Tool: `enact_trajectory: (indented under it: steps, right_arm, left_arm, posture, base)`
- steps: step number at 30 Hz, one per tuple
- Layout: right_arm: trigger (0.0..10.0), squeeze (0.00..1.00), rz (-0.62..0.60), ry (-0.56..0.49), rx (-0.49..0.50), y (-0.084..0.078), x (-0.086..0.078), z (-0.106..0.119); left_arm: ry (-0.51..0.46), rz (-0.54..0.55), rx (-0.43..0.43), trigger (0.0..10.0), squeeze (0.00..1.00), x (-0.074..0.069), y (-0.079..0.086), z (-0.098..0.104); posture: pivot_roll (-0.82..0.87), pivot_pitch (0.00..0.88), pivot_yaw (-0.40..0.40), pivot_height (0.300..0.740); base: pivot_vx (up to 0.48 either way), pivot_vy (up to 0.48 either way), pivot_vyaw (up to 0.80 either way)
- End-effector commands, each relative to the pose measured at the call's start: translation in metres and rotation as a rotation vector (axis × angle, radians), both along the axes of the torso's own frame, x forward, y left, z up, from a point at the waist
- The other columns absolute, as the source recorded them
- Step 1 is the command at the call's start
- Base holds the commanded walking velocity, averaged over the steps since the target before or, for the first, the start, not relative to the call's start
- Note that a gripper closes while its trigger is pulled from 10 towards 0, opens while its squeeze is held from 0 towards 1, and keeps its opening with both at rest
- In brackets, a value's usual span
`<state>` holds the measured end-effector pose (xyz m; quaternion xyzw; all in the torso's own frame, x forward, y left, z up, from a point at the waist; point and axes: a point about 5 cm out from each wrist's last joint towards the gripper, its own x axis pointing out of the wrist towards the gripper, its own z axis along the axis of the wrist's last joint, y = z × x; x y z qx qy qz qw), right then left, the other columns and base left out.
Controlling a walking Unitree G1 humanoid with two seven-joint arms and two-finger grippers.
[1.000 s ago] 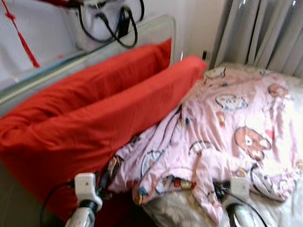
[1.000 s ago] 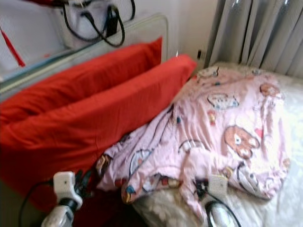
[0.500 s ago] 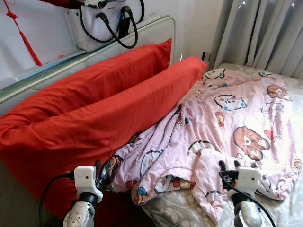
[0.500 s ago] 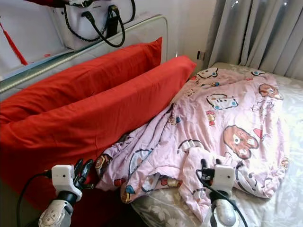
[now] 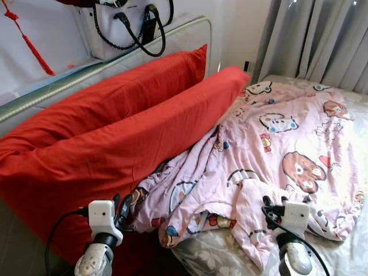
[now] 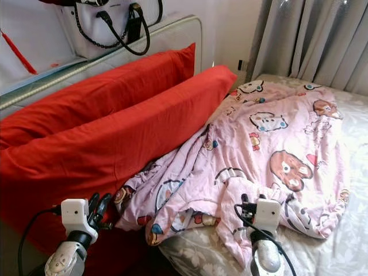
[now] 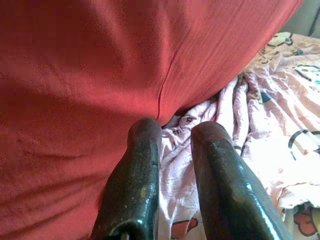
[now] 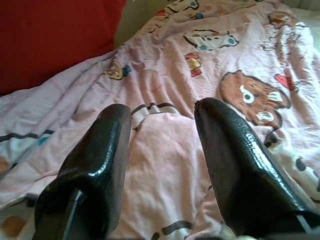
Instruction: Clean up the room
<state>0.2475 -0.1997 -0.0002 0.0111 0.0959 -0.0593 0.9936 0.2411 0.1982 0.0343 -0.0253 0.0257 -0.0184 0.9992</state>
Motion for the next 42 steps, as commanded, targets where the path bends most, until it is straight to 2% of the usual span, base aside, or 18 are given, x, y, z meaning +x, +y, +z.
enact_trajectory:
  steps: [1,7,9,20,22,26,42]
  right_arm:
    - [10.0,0.0,0.015,-0.005,0.001,0.006,0.002,0.002]
    - [10.0,0.0,0.022,0.036,0.003,0.009,0.002,-0.003]
    - [10.0,0.0,0.024,0.019,0.003,0.009,0.002,-0.001]
    - [10.0,0.0,0.045,0.007,0.014,0.015,0.005,0.001]
    - [10.0,0.0,0.049,0.031,0.013,0.017,0.005,-0.001]
    - [10.0,0.0,0.059,0.041,0.019,0.018,0.005,-0.003]
    - [10.0,0.0,0.098,0.062,0.052,0.023,0.004,-0.008]
  left_arm:
    - [-0.001,0.007,-0.001,10.0,0.0,-0.001,0.003,0.002]
    - [-0.002,0.012,-0.002,10.0,0.0,0.0,0.005,0.003]
    - [-0.001,0.012,-0.002,10.0,0.0,0.001,0.005,0.003]
    - [0.004,0.007,-0.01,10.0,0.0,0.001,0.002,0.003]
    - [0.007,0.007,-0.011,10.0,0.0,0.001,0.002,0.003]
    - [0.011,0.007,-0.01,10.0,0.0,0.001,0.003,0.003]
    - [0.025,-0.003,-0.012,10.0,0.0,0.002,0.001,0.002]
  posture:
    - [0.02,0.0,0.039,0.697]
    - [0.02,0.0,0.04,0.683]
    - [0.02,0.0,0.041,0.674]
    - [0.02,0.0,0.043,0.674]
    - [0.02,0.0,0.043,0.674]
    - [0.02,0.0,0.043,0.644]
    - [0.02,0.0,0.044,0.644]
  base:
    - [0.0,0.0,0.0]
    - [0.0,0.0,0.0]
    - [0.0,0.0,0.0]
    - [0.0,0.0,0.0]
    - [0.0,0.0,0.0]
    - [0.0,0.0,0.0]
    - [0.0,0.0,0.0]
